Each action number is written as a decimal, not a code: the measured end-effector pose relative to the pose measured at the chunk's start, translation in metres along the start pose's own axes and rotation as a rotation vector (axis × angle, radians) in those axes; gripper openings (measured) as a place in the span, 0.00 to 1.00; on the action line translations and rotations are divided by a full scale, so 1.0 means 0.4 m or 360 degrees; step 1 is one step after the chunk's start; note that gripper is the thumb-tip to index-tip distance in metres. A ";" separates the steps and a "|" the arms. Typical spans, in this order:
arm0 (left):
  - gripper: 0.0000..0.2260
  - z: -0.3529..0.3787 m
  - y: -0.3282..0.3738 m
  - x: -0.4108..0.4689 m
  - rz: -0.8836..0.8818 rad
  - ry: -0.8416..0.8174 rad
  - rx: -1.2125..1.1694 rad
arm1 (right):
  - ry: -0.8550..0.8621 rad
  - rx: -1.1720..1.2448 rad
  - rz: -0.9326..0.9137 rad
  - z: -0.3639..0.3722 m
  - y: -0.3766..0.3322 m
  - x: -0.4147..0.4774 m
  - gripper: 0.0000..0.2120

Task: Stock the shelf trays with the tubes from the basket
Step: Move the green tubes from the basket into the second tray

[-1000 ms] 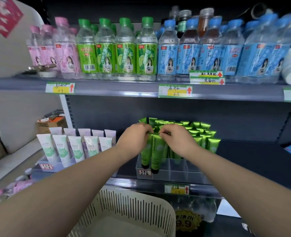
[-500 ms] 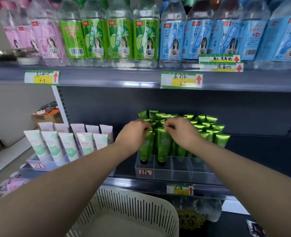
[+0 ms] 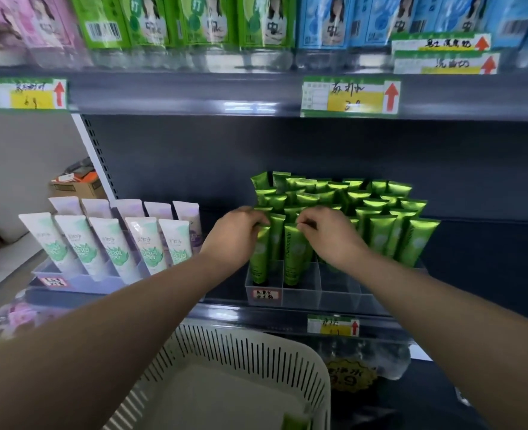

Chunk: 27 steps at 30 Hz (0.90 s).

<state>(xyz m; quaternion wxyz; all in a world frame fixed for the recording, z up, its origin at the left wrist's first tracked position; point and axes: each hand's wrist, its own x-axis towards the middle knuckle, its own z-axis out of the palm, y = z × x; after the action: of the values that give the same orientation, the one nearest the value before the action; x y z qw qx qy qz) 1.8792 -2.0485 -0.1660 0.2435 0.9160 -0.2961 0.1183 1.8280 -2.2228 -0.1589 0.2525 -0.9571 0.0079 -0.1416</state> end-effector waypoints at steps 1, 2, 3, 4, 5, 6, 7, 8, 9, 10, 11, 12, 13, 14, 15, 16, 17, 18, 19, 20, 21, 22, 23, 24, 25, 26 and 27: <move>0.11 0.003 -0.001 -0.002 0.0003 0.0018 -0.0011 | 0.0013 0.0007 -0.0008 0.004 0.002 0.000 0.08; 0.11 0.006 -0.002 -0.003 0.0006 0.0033 -0.0020 | 0.0028 0.0015 -0.0015 0.006 0.003 -0.001 0.08; 0.12 0.010 -0.003 -0.005 0.0012 0.0042 -0.0024 | 0.0038 0.0020 -0.0017 0.008 0.003 -0.002 0.08; 0.12 0.013 -0.004 -0.007 0.0017 0.0045 -0.0024 | 0.0045 0.0025 -0.0015 0.009 0.003 -0.004 0.08; 0.13 0.015 -0.005 -0.010 0.0021 0.0044 -0.0021 | 0.0049 0.0028 -0.0008 0.010 0.002 -0.005 0.08; 0.13 0.017 -0.005 -0.012 0.0025 0.0042 -0.0017 | 0.0051 0.0031 0.0001 0.010 0.001 -0.008 0.08; 0.14 0.017 -0.005 -0.015 0.0031 0.0043 -0.0011 | 0.0051 0.0031 0.0011 0.011 0.000 -0.011 0.08; 0.14 0.016 -0.005 -0.018 0.0035 0.0041 -0.0003 | 0.0052 0.0033 0.0022 0.012 -0.001 -0.014 0.09; 0.15 0.015 -0.004 -0.021 0.0033 0.0036 0.0005 | 0.0052 0.0036 0.0033 0.012 -0.002 -0.017 0.09; 0.15 0.014 -0.003 -0.024 0.0027 0.0024 0.0014 | 0.0053 0.0041 0.0042 0.013 -0.003 -0.021 0.09; 0.16 0.012 -0.002 -0.027 0.0021 0.0013 0.0024 | 0.0054 0.0045 0.0046 0.012 -0.005 -0.024 0.10; 0.17 0.010 -0.002 -0.029 0.0014 0.0004 0.0033 | 0.0056 0.0046 0.0047 0.011 -0.006 -0.026 0.11; 0.18 0.008 -0.001 -0.031 0.0008 0.0000 0.0044 | 0.0061 0.0048 0.0045 0.009 -0.008 -0.030 0.12; 0.19 0.005 0.001 -0.033 0.0003 -0.0002 0.0057 | 0.0070 0.0047 0.0041 0.007 -0.010 -0.033 0.13; 0.19 0.002 0.003 -0.036 0.0002 -0.0002 0.0071 | 0.0084 0.0043 0.0034 0.003 -0.012 -0.036 0.14; 0.20 -0.001 0.007 -0.040 0.0005 0.0000 0.0079 | 0.0100 0.0034 0.0025 0.000 -0.015 -0.040 0.14; 0.21 -0.004 0.011 -0.044 0.0014 -0.0001 0.0084 | 0.0116 0.0019 0.0014 -0.004 -0.018 -0.044 0.14; 0.22 -0.006 0.016 -0.049 0.0031 0.0000 0.0091 | 0.0132 -0.0003 -0.0002 -0.007 -0.022 -0.049 0.14; 0.22 -0.008 0.021 -0.055 0.0056 0.0003 0.0103 | 0.0146 -0.0031 -0.0023 -0.010 -0.026 -0.054 0.15; 0.23 -0.010 0.026 -0.061 0.0087 0.0008 0.0122 | 0.0155 -0.0064 -0.0043 -0.013 -0.031 -0.059 0.16; 0.23 -0.011 0.031 -0.067 0.0121 0.0016 0.0150 | 0.0156 -0.0106 -0.0063 -0.017 -0.037 -0.065 0.17; 0.24 -0.013 0.036 -0.072 0.0155 0.0021 0.0189 | 0.0146 -0.0158 -0.0083 -0.020 -0.042 -0.072 0.19; 0.24 -0.015 0.042 -0.077 0.0188 0.0023 0.0237 | 0.0124 -0.0220 -0.0103 -0.024 -0.048 -0.078 0.20; 0.25 -0.018 0.047 -0.083 0.0213 0.0018 0.0288 | 0.0092 -0.0283 -0.0119 -0.027 -0.053 -0.084 0.22; 0.26 -0.020 0.052 -0.088 0.0228 0.0003 0.0344 | 0.0055 -0.0337 -0.0126 -0.030 -0.058 -0.092 0.23; 0.27 -0.024 0.058 -0.094 0.0232 -0.0021 0.0404 | 0.0017 -0.0375 -0.0124 -0.033 -0.064 -0.100 0.25; 0.28 -0.027 0.063 -0.100 0.0225 -0.0044 0.0464 | -0.0014 -0.0402 -0.0118 -0.035 -0.069 -0.110 0.26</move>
<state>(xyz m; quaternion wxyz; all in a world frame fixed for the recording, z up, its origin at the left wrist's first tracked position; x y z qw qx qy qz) 1.8314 -2.0414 -0.1618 0.0951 0.9200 -0.3428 0.1643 1.7806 -2.2015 -0.1456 0.1246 -0.9816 -0.0107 -0.1445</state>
